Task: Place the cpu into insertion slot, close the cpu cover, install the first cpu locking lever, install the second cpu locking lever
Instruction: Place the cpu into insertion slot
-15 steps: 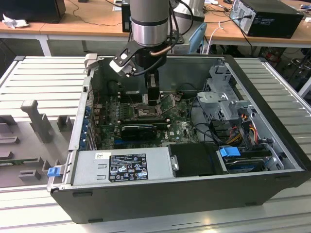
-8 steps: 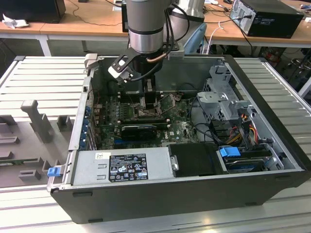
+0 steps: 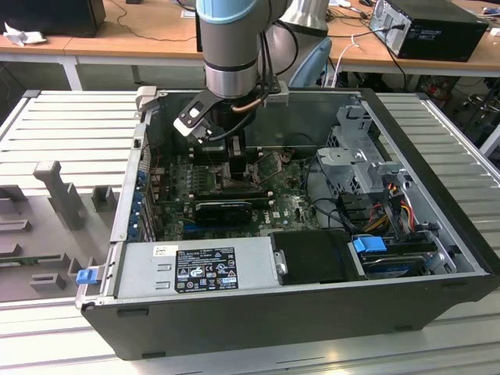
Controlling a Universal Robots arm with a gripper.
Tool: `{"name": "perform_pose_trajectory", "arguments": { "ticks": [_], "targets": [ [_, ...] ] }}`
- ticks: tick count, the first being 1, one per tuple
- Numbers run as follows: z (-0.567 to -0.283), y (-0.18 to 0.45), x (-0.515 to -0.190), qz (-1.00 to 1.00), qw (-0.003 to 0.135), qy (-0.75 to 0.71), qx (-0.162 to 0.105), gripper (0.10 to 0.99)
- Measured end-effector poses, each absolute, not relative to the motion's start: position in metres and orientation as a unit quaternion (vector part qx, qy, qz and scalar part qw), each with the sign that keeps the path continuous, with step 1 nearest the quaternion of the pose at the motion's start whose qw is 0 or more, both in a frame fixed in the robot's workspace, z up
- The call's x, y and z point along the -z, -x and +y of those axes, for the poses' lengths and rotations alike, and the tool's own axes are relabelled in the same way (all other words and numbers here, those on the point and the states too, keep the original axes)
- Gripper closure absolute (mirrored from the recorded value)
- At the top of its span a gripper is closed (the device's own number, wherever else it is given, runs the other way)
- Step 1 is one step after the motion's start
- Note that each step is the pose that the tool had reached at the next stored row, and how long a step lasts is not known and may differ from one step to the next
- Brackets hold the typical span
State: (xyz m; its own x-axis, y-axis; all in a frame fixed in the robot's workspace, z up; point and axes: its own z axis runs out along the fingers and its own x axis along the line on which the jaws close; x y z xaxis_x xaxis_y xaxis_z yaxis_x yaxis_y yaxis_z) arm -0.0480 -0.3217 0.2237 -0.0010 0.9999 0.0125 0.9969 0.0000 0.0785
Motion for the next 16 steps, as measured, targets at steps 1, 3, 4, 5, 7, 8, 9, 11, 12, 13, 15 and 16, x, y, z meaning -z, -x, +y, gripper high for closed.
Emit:
{"name": "perform_pose_trajectory", "arguments": {
  "ticks": [1,3,4,5,7,8,9,11,12,13,15,16],
  "targets": [
    [-0.321,0.048,-0.222,0.707,0.023,-0.706,-0.032,0.557],
    [-0.319,0.048,-0.218,0.706,0.023,-0.707,-0.032,0.557],
    [-0.319,0.048,-0.217,0.705,0.023,-0.708,-0.032,0.557],
    [-0.318,0.048,-0.216,0.704,0.023,-0.709,-0.032,0.557],
    [-0.318,0.047,-0.212,0.7,0.023,-0.713,-0.031,0.557],
    [-0.318,0.047,-0.21,0.7,0.023,-0.713,-0.031,0.557],
    [-0.318,0.046,-0.208,0.7,0.022,-0.713,-0.031,0.557],
    [-0.318,0.045,-0.207,0.7,0.022,-0.713,-0.03,0.557],
    [-0.318,0.045,-0.207,0.7,0.022,-0.713,-0.03,0.557],
    [-0.318,0.045,-0.206,0.7,0.022,-0.713,-0.03,0.557],
    [-0.318,0.045,-0.206,0.7,0.022,-0.713,-0.03,0.557],
    [-0.318,0.046,-0.206,0.7,0.022,-0.713,-0.03,0.557]
  ]
}}
